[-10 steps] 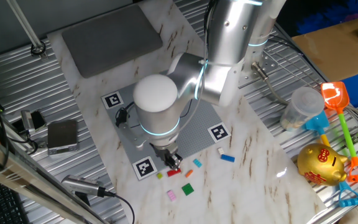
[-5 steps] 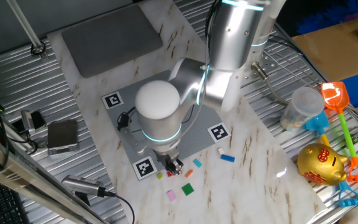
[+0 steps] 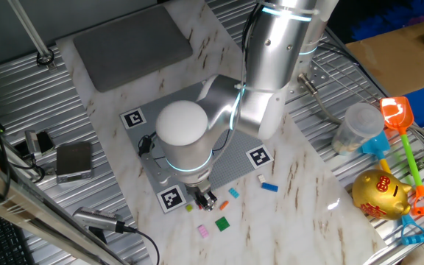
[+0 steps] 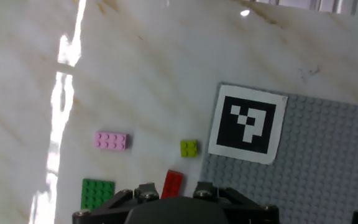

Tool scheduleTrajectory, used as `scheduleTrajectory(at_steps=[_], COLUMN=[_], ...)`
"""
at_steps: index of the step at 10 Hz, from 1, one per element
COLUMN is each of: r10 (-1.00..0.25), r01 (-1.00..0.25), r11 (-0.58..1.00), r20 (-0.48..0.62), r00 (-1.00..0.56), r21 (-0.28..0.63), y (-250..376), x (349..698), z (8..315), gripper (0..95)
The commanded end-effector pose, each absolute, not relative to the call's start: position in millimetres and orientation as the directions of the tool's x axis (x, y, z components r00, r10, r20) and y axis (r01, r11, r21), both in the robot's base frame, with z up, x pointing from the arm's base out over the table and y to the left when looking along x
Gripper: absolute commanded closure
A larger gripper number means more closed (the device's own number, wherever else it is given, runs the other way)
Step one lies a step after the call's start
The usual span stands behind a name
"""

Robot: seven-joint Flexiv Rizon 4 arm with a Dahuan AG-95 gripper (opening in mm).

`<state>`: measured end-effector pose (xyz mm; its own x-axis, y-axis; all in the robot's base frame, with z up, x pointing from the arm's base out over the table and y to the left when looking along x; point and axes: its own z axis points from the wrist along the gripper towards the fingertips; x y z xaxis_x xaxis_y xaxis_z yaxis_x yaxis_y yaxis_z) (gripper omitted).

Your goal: Build with small Lego blocks

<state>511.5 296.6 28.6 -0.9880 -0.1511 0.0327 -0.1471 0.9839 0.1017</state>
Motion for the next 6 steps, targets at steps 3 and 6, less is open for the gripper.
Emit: scheduleTrajectory(at_steps=[3, 6], r10=[-0.067, -0.055], r01=[-0.065, -0.053], r11=[0.994, 0.994], r20=[0.025, 0.020], r00=[-0.997, -0.998], r21=[0.092, 0.099], y=[294.1, 294.7], x=[502.3, 500.4], z=[20.1, 20.6], gripper=[76.0, 76.0])
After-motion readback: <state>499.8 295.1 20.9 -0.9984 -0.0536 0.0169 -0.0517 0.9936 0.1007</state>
